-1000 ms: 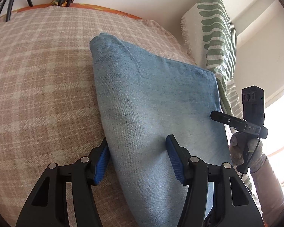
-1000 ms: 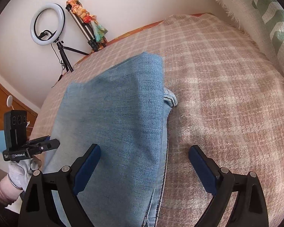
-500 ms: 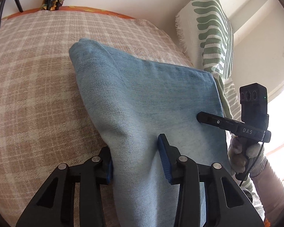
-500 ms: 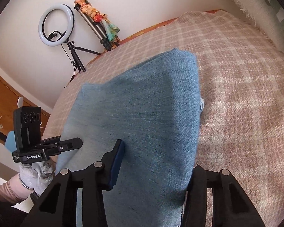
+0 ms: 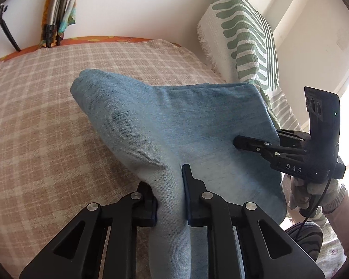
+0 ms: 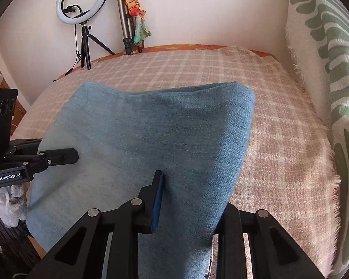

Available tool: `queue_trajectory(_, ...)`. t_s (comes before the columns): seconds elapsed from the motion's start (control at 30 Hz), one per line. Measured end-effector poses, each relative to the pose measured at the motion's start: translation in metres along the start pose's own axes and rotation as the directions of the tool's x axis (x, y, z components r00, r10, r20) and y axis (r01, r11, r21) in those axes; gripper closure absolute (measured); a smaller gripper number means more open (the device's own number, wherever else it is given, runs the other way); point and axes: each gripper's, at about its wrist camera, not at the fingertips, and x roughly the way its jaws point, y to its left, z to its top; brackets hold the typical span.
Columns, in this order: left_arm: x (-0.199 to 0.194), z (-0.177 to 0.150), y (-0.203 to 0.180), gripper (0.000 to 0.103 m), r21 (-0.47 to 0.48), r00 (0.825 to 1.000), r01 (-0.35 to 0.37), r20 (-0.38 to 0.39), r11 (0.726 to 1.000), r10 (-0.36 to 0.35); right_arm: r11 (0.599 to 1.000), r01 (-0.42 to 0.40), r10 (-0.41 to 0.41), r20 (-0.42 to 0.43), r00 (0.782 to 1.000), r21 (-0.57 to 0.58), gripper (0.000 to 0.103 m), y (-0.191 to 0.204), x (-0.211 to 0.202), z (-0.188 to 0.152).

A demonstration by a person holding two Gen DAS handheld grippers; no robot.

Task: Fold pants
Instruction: 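Lift the folded jeans with both tools and carry them toward the pillow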

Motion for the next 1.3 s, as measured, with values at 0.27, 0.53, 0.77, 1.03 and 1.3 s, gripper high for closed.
queue_trajectory(0.27,-0.012,0.006,-0.02,0.089,0.076,0.999,0.001,0.045,0.997,-0.004,0.999,-0.042,0.041,0.055,0.998,0.019,0.088,0.002,-0.022,0.0)
queue_trajectory(0.53,-0.023,0.009,-0.021,0.089,0.06,0.997,0.037,0.062,0.997,-0.04,0.997,-0.065,0.061,0.089,0.994,0.045,0.09,0.004,-0.03,-0.001)
queue_trajectory(0.77,-0.033,0.021,-0.017,0.09,0.037,0.996,0.056,0.072,0.998,-0.059,0.995,-0.084,0.078,0.104,0.991,0.055,0.093,0.007,-0.043,0.011)
queue_trajectory(1.03,-0.071,0.069,-0.031,0.09,0.116,0.98,0.035,0.19,0.993,-0.057,0.998,-0.061,0.054,0.22,0.974,0.024,0.094,0.017,-0.086,0.061)
queue_trajectory(1.3,-0.071,0.122,-0.018,0.09,0.099,0.97,0.003,0.242,0.995,-0.027,1.0,-0.013,0.017,0.287,0.958,-0.014,0.094,0.019,-0.09,0.121)
